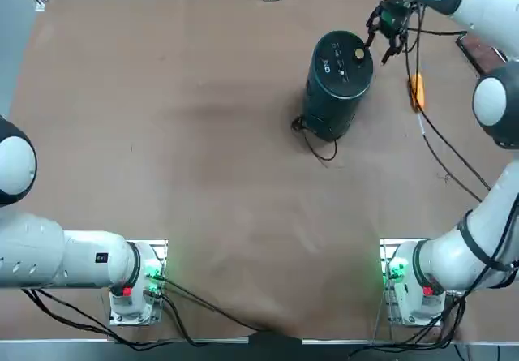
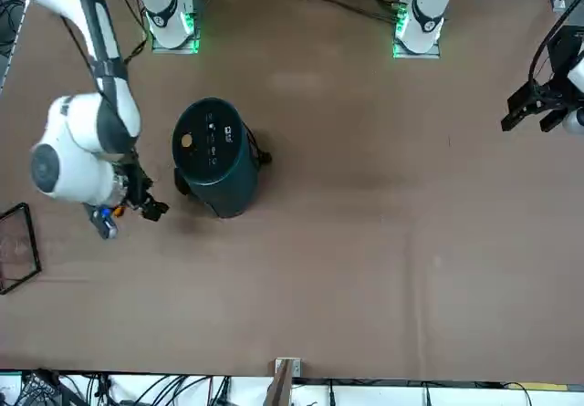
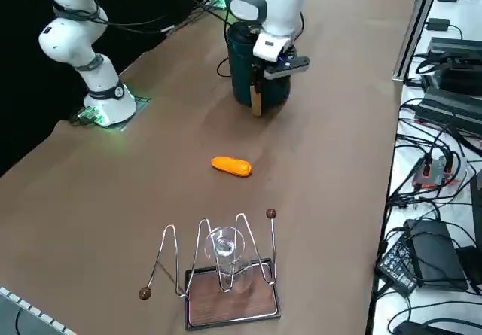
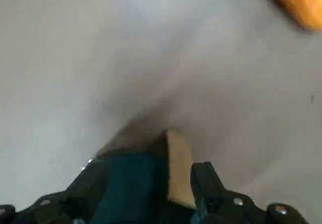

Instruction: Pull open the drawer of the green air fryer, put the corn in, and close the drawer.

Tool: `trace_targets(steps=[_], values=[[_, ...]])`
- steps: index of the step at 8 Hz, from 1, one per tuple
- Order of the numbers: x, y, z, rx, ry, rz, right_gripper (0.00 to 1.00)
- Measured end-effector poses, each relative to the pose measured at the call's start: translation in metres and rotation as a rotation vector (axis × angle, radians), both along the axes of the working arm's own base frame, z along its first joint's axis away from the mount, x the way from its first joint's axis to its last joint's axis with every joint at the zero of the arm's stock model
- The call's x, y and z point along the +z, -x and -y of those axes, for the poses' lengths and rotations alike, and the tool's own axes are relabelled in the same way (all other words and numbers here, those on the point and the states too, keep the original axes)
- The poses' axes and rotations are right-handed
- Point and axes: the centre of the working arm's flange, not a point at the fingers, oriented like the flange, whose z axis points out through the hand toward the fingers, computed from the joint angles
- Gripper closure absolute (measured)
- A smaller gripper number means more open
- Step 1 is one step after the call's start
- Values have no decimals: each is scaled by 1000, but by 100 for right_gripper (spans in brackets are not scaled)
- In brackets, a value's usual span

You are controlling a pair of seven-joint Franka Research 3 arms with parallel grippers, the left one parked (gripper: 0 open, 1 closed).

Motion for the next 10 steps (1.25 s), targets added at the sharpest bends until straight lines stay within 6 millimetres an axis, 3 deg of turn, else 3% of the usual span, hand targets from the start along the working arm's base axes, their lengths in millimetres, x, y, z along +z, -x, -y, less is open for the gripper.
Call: trace_targets(steps=[3, 6, 10], values=[[-14, 16, 11, -126, -90, -60, 0], [-16, 44, 41, -221, -131, -92, 0], [-28, 70, 48, -344, -209, -84, 0]])
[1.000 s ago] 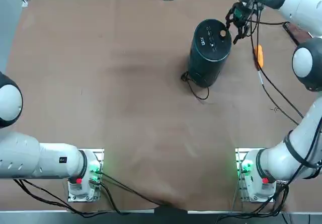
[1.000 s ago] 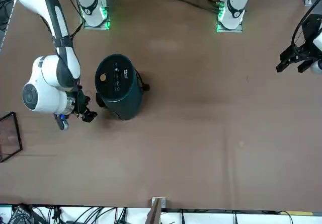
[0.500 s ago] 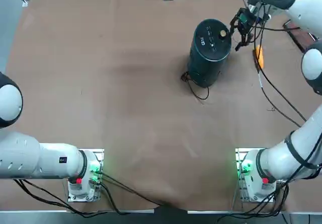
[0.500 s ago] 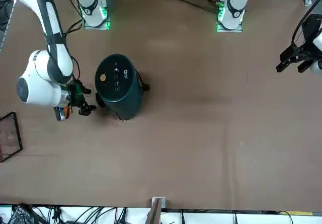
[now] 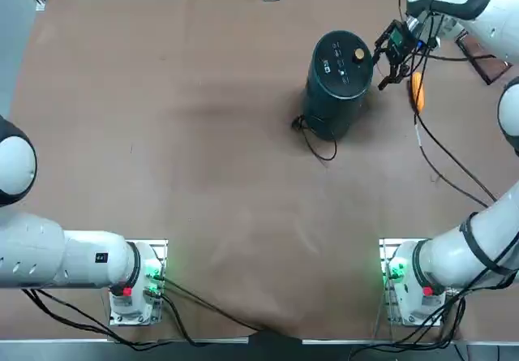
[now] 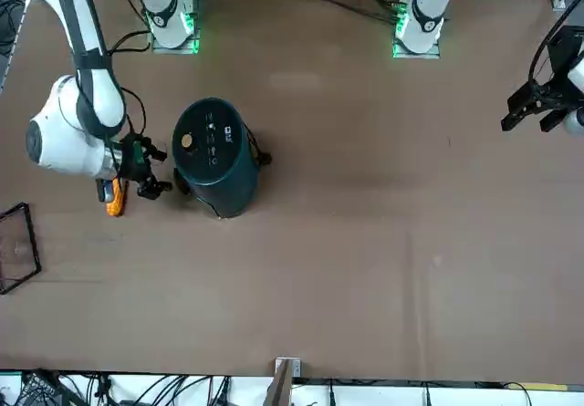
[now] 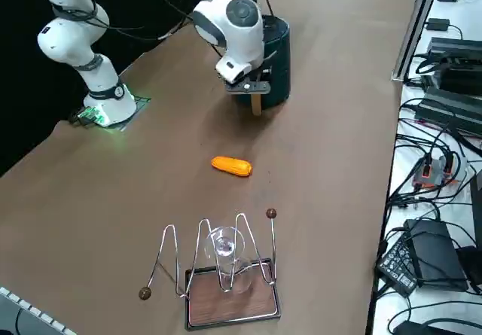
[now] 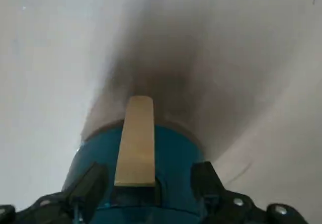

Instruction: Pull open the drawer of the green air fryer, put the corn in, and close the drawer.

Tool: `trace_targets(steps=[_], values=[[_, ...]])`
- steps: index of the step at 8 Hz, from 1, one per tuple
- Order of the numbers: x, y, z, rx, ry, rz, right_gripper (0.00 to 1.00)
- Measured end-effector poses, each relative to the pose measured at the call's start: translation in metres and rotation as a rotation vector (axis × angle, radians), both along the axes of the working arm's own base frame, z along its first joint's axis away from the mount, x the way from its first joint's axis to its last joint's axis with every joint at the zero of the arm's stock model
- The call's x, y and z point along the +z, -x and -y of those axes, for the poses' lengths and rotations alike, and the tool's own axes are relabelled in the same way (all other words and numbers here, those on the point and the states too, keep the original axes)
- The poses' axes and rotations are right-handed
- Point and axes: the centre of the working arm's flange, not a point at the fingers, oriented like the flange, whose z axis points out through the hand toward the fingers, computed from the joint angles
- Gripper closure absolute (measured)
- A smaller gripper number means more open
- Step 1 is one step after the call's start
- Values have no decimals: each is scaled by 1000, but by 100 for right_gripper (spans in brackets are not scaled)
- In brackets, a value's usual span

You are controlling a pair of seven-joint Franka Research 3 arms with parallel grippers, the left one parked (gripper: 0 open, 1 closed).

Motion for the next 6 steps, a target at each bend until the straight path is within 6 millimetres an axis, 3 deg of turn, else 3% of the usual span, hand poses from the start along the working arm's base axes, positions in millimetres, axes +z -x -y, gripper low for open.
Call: trace_targets(steps=[6], values=[[-7, 2, -5, -18, -5, 11, 0]])
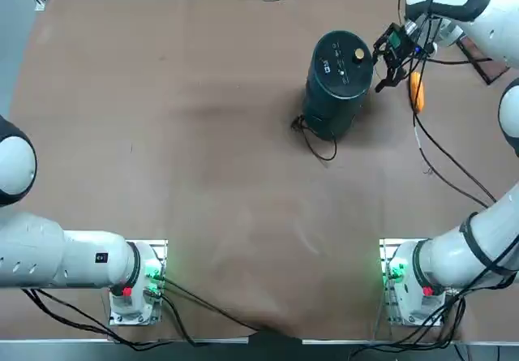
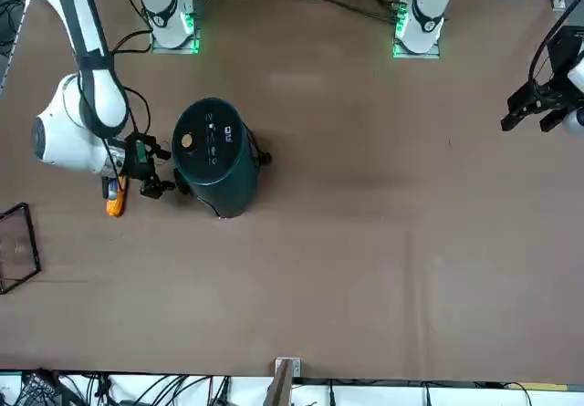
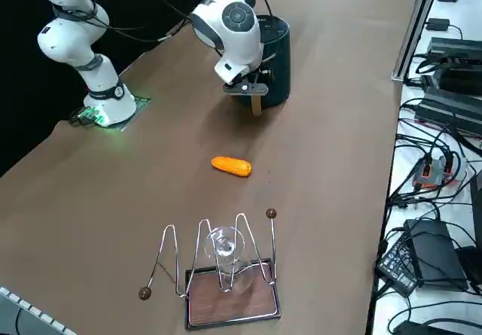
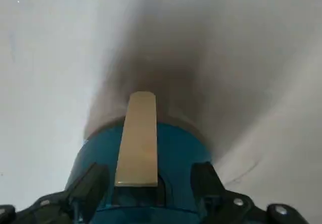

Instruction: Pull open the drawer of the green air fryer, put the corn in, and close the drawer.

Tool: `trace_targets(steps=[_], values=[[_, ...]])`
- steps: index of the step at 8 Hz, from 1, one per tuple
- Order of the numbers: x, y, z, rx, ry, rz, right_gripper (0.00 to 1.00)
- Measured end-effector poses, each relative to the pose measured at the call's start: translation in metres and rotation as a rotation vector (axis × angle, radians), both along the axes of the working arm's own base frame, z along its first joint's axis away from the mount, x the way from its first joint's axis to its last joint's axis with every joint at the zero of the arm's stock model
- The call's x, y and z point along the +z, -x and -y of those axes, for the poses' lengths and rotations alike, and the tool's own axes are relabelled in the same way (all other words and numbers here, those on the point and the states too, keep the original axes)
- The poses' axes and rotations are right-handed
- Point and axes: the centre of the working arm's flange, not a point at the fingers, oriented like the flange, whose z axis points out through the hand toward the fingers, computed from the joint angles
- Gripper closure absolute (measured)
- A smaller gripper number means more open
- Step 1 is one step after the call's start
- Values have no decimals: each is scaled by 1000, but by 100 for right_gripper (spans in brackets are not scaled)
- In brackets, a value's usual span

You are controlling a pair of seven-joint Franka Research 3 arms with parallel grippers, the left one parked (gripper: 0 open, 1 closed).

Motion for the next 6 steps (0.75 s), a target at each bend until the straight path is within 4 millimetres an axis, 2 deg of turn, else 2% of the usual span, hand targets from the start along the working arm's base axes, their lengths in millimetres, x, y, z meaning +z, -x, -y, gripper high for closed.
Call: trace_targets(steps=[6], values=[[-12, -4, -11, -27, 3, 28, 6]])
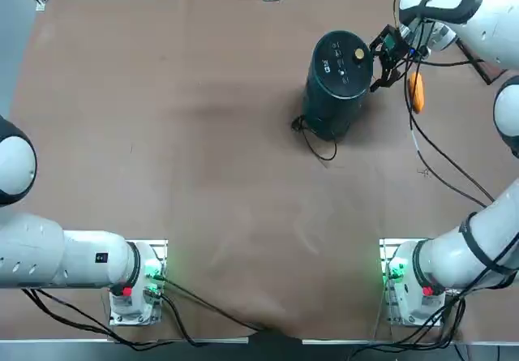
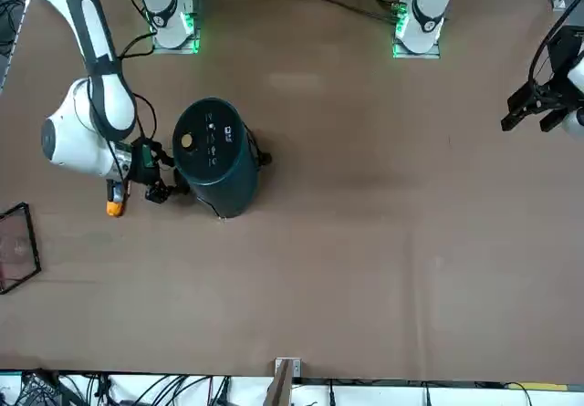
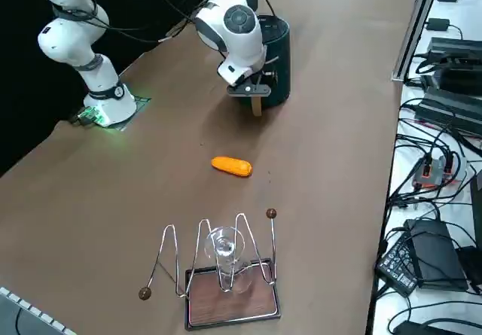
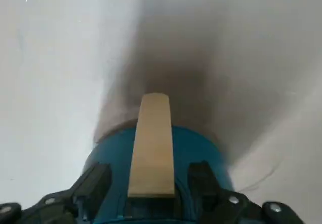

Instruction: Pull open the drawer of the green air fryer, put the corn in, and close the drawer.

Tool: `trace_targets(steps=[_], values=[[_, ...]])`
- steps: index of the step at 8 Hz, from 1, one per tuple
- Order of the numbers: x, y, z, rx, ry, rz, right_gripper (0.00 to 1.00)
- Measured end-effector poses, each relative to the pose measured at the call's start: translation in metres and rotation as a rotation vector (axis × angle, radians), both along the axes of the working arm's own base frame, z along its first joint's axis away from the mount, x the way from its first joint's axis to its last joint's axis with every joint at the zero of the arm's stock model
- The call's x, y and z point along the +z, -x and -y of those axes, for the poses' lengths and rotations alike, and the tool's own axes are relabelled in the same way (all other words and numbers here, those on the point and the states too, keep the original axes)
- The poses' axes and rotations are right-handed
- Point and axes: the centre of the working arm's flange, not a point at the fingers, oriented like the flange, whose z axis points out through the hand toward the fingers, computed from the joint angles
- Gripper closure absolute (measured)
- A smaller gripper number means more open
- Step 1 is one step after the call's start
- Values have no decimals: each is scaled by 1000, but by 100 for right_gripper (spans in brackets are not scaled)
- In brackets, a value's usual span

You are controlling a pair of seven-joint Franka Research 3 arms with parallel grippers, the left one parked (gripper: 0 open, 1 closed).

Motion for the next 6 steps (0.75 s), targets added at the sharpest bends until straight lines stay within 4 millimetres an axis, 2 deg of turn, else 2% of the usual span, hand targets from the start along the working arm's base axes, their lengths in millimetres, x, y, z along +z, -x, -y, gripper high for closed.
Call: trace_targets(steps=[1, 2, 4, 6], values=[[-1, 0, -2, 0, 0, 1, 7], [-1, 0, -3, 2, 1, 2, 14], [-2, 0, -2, -1, 2, 1, 53], [-1, 0, -2, 0, 2, 1, 53]])
